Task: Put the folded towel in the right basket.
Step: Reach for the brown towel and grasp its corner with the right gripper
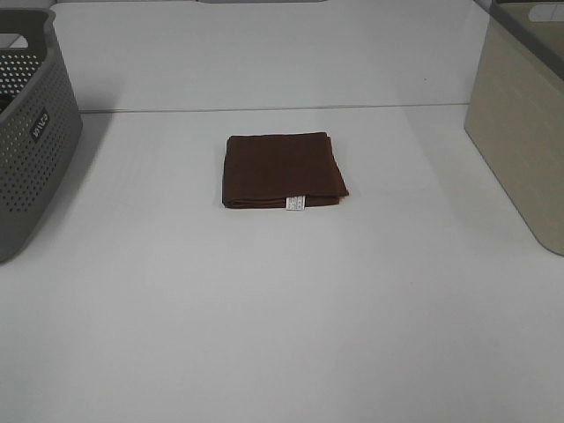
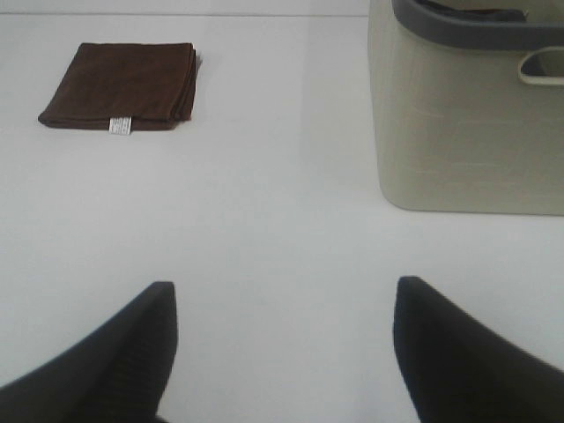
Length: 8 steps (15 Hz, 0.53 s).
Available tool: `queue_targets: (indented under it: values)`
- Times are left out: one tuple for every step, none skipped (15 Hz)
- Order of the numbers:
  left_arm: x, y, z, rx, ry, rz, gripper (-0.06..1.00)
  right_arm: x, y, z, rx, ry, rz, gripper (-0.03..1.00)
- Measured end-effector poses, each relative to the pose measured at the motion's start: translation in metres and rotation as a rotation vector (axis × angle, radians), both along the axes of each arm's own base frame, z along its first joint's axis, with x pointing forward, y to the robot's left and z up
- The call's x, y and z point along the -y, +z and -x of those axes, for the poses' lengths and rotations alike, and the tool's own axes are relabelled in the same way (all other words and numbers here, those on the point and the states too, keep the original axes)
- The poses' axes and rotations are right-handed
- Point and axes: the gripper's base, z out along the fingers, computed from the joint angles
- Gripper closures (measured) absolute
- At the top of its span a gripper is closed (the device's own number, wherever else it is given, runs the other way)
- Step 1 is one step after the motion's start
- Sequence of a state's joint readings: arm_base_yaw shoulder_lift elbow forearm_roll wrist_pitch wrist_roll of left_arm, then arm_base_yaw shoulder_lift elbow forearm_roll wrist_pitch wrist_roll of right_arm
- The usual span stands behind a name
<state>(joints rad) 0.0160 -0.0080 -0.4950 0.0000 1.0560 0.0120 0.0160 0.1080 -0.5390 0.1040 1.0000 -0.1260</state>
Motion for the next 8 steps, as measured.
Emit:
queue_targets:
  values:
    - [0.0, 0.0, 0.0, 0.0, 0.0, 0.0, -0.03, 0.0, 0.009, -0.01, 0.008, -0.004, -0.003, 0.3]
    - [0.0, 0.0, 0.0, 0.0, 0.0, 0.0, -0.03, 0.0, 0.019, -0.022, 0.001, -0.007, -0.005, 0.3]
    - [0.0, 0.0, 0.0, 0.0, 0.0, 0.0, -0.03, 0.0, 0.029, -0.034, -0.006, -0.01, -0.006, 0.3]
    - [0.0, 0.0, 0.0, 0.0, 0.0, 0.0, -0.03, 0.0, 0.034, -0.04, -0.01, -0.011, -0.006, 0.3]
    - [0.0, 0.0, 0.0, 0.0, 0.0, 0.0, -0.03, 0.0, 0.043, -0.055, -0.027, -0.013, -0.007, 0.3]
    - [0.0, 0.0, 0.0, 0.0, 0.0, 0.0, -0.03, 0.0, 0.05, -0.07, -0.052, -0.015, -0.007, 0.3]
    - [0.0, 0.0, 0.0, 0.0, 0.0, 0.0, -0.03, 0.0, 0.057, -0.086, -0.074, -0.016, -0.007, 0.3]
    - [0.0, 0.0, 0.0, 0.0, 0.0, 0.0, -0.03, -0.001, 0.065, -0.102, -0.098, -0.014, -0.012, 0.3]
